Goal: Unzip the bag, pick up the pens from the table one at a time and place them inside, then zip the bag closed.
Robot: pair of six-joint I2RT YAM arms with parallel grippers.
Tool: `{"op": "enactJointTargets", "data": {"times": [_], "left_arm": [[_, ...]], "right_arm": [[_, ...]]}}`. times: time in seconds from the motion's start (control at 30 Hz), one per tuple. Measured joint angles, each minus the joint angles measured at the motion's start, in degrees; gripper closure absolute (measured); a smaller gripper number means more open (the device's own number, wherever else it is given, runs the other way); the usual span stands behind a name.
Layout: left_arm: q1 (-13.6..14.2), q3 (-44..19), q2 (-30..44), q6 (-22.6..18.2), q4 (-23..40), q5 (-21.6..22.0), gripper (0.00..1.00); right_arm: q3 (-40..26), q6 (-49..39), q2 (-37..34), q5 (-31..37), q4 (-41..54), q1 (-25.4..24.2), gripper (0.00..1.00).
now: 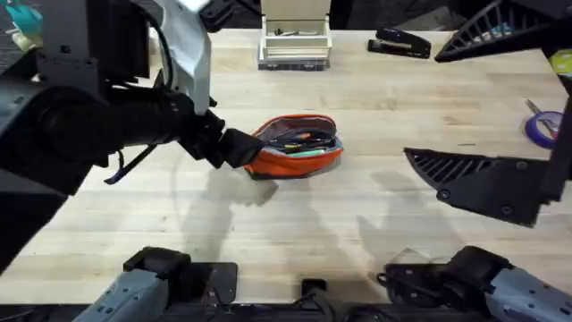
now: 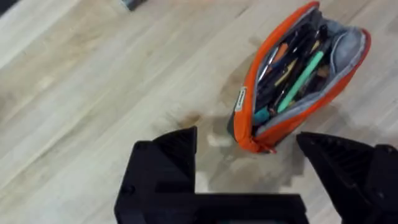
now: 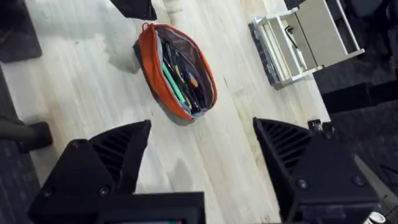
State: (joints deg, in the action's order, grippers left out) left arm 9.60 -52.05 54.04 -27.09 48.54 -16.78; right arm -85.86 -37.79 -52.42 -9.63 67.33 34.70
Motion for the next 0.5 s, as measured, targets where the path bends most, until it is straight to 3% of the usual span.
{"op": "enactJointTargets", "data": {"times": [0.23,0.37,0.5], "left_arm": [[-0.01,0.17,0.44,-0.5,2.5,2.63,0.009],[-0.56,0.17,0.44,-3.0,2.81,4.49,0.009],[-4.14,0.17,0.44,-6.41,3.71,4.45,0.008]], "right_arm": [[0.0,-0.02,-0.02,-0.02,0.0,0.0,0.005],[0.0,-0.02,0.0,-0.02,0.0,0.0,0.005],[0.0,-0.02,-0.02,-0.02,0.0,0.0,0.005]]}}
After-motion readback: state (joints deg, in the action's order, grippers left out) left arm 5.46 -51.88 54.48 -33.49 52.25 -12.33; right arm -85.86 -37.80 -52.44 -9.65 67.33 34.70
